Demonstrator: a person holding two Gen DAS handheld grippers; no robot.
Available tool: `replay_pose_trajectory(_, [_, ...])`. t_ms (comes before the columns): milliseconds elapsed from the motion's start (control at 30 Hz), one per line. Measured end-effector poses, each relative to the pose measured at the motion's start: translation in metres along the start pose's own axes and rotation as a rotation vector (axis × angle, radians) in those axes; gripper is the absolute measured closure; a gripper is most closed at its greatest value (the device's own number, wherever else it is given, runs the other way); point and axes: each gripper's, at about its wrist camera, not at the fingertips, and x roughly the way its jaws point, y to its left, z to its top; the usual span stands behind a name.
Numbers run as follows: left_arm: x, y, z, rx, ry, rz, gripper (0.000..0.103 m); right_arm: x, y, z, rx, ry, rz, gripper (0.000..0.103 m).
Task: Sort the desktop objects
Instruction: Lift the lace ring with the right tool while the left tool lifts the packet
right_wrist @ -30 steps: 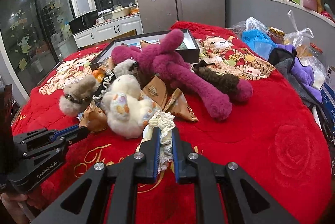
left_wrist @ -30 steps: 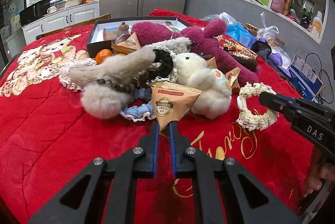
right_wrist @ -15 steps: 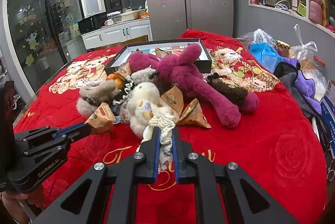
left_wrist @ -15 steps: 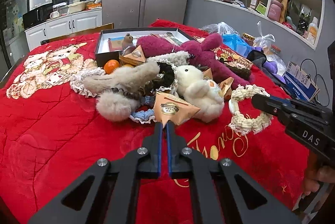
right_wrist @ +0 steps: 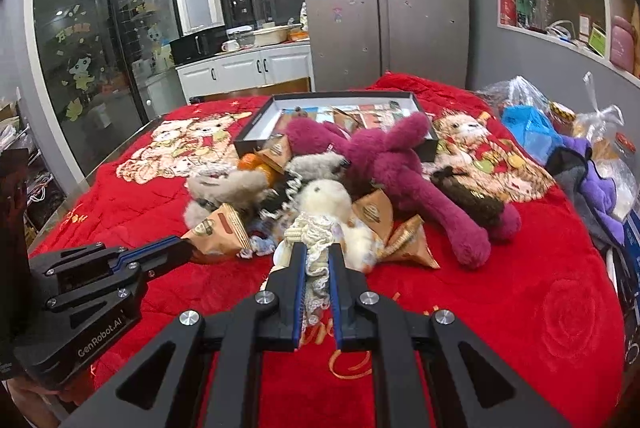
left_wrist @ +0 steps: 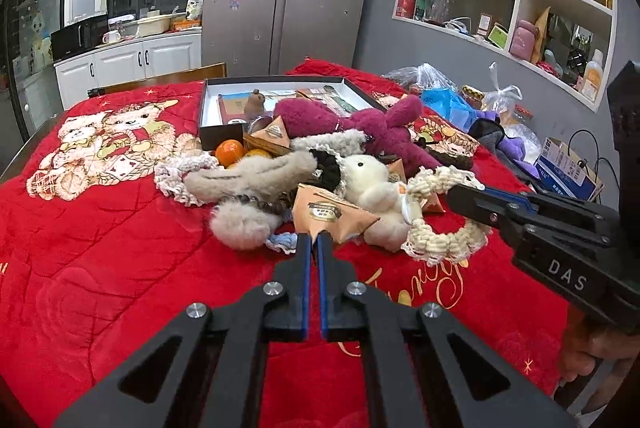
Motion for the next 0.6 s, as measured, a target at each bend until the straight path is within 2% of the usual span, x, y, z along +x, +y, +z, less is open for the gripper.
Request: replay_pose_trajectory(600, [-0.013, 0.012, 0.028, -0.017, -0.036, 0.038, 0.1, 0.01, 0.025, 0.037, -0.041, -0.03, 0.035, 0.092])
